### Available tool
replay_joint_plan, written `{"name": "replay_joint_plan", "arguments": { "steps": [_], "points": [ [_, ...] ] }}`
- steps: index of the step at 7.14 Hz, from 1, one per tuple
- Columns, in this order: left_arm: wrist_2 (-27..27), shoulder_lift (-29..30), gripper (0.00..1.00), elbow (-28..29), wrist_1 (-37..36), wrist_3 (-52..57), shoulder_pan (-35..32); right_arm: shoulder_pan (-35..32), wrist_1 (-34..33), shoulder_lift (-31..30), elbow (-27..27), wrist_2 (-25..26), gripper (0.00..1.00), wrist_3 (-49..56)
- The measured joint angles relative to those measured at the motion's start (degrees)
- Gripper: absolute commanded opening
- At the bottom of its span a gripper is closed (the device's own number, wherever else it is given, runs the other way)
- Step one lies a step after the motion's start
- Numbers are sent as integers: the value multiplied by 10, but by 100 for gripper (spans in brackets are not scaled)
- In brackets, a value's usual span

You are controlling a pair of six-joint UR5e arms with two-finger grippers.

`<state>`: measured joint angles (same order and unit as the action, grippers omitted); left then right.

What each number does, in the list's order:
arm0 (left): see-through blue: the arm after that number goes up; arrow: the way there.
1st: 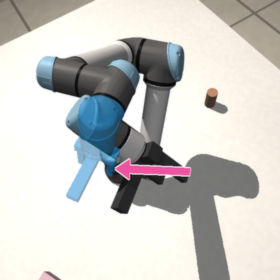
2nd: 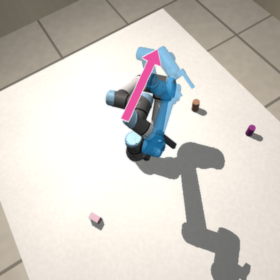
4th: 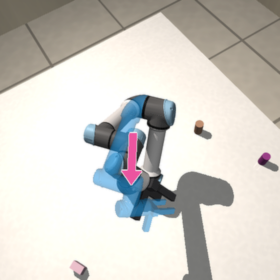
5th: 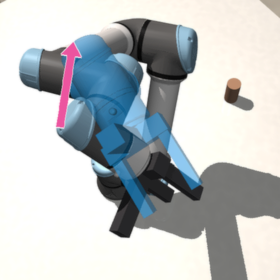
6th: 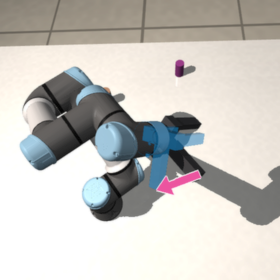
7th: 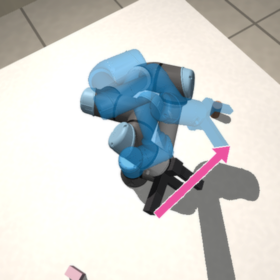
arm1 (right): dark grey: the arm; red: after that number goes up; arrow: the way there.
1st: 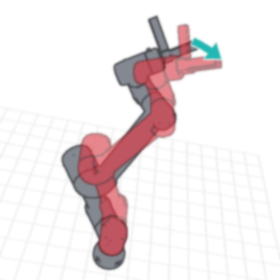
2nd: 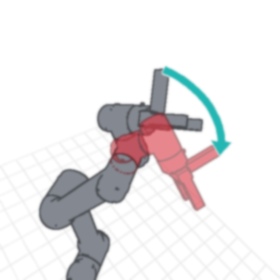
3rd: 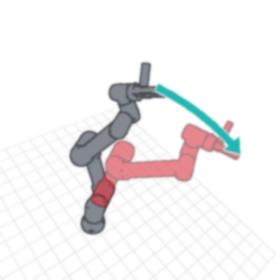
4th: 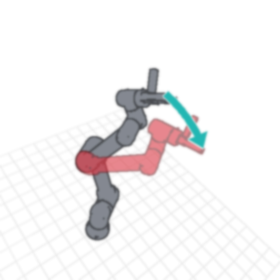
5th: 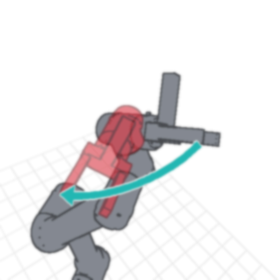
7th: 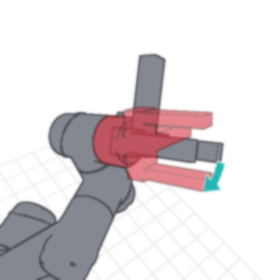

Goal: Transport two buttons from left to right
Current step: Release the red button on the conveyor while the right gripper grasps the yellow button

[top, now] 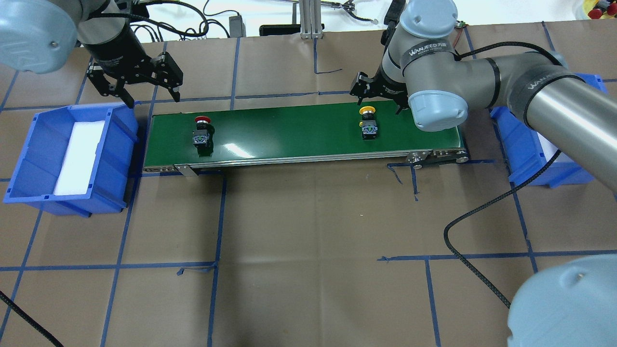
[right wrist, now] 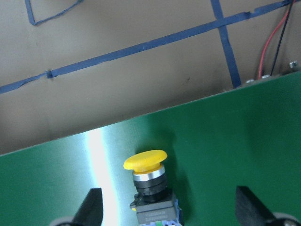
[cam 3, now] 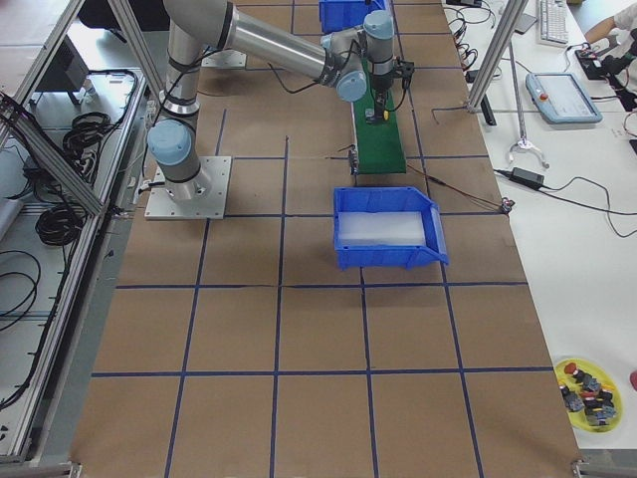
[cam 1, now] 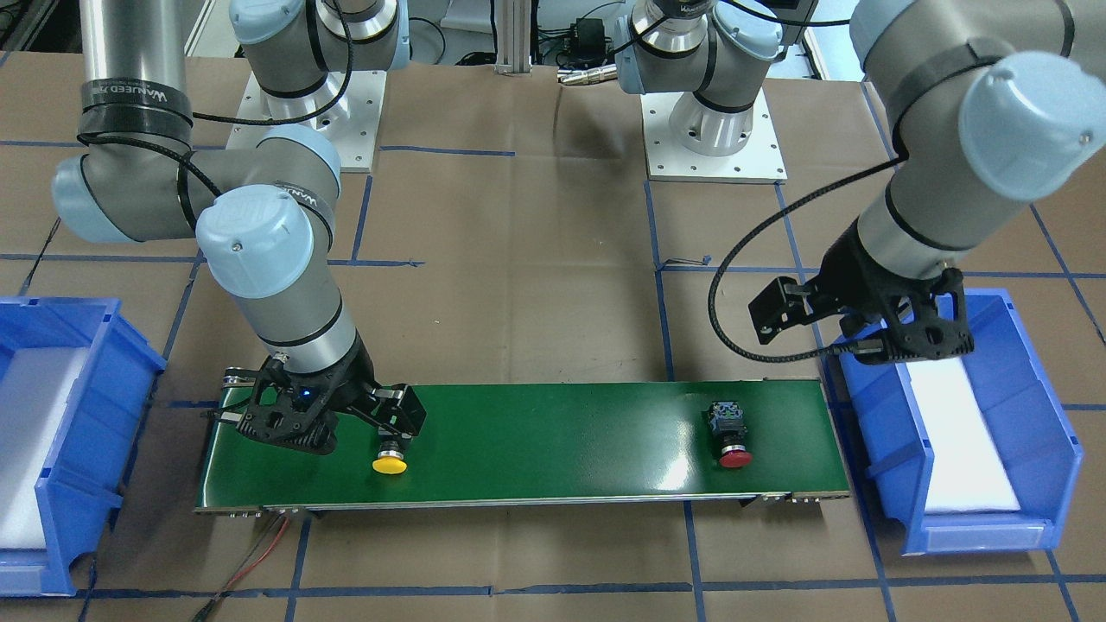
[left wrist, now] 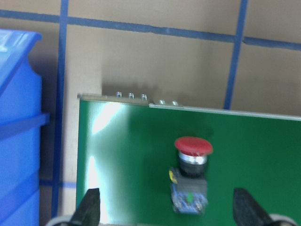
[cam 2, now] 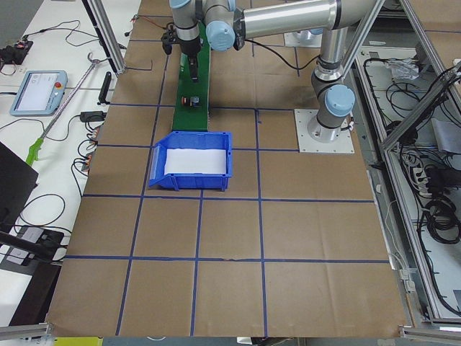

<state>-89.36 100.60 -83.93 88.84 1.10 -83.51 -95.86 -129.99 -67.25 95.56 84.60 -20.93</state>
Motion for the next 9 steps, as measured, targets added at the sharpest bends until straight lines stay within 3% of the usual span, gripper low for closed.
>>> {"name": "replay_joint_plan", "arguments": {
  "steps": [4,5,6,7,8,9],
  "points": [
    [3,-49,99,-23,39,-15,-5,0,3,13,24,4,99,5],
    [3,-50,99,-24,39,-17,-5,0,3,17,27,8,83,7],
    [3,-52,99,-26,39,-17,-6,0,3,22,27,27,53,11],
    [3,-53,99,-29,39,-17,-6,0,4,25,26,52,38,26],
    [3,-56,99,-33,38,-17,-6,1,5,25,24,67,14,50],
    [3,-59,99,-36,38,-18,-7,1,6,25,22,72,5,69]
  ]
}}
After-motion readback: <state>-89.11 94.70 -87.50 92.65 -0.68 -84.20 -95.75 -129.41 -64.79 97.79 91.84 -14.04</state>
